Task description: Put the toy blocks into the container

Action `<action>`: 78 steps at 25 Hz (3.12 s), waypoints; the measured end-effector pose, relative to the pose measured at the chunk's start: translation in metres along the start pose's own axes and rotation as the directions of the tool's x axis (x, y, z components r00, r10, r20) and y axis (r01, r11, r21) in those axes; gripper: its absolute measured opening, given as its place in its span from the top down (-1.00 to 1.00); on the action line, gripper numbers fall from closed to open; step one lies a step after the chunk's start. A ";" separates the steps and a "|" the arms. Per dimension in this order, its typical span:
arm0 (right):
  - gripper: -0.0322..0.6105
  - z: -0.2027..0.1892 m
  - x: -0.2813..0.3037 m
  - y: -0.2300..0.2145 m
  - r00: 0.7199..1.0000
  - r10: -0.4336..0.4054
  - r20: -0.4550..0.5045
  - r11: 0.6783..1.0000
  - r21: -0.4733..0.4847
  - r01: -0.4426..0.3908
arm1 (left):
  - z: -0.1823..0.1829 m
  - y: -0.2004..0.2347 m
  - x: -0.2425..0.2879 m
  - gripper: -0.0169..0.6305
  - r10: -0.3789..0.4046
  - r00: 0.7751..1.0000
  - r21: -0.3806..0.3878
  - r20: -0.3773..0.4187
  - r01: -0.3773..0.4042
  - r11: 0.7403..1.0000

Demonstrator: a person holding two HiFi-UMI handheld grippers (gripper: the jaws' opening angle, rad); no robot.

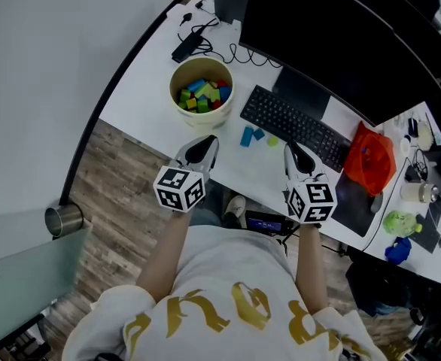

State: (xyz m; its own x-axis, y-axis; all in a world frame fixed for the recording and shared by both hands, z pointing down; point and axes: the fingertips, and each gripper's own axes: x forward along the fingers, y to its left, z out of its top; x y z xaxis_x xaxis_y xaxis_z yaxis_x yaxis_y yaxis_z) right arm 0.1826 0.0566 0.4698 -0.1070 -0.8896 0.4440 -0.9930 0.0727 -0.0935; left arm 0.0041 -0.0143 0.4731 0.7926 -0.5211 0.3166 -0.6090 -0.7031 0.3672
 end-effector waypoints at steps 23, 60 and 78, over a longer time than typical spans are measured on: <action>0.51 -0.089 0.047 -0.009 0.975 0.016 -0.222 1.000 -0.007 -0.018 | -0.067 0.010 0.046 0.93 -0.046 0.981 -0.002 -0.186 0.047 0.999; 0.47 -0.123 0.099 -0.013 0.912 -0.019 -0.409 0.995 -0.097 -0.023 | -0.085 0.033 0.060 0.93 -0.111 0.955 -0.072 -0.275 0.094 0.993; 0.43 -0.109 0.085 -0.008 0.937 -0.006 -0.348 0.995 -0.094 -0.029 | -0.075 0.029 0.059 0.93 -0.106 0.962 -0.073 -0.253 0.090 0.993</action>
State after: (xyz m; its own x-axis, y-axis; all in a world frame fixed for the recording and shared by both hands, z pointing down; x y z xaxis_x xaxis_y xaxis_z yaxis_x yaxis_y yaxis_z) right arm 0.1760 0.0297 0.6049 -0.1125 -0.6772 0.7272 -0.9898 0.1404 -0.0224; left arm 0.0305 -0.0290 0.5682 0.8188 -0.3046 0.4867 -0.5358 -0.7100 0.4570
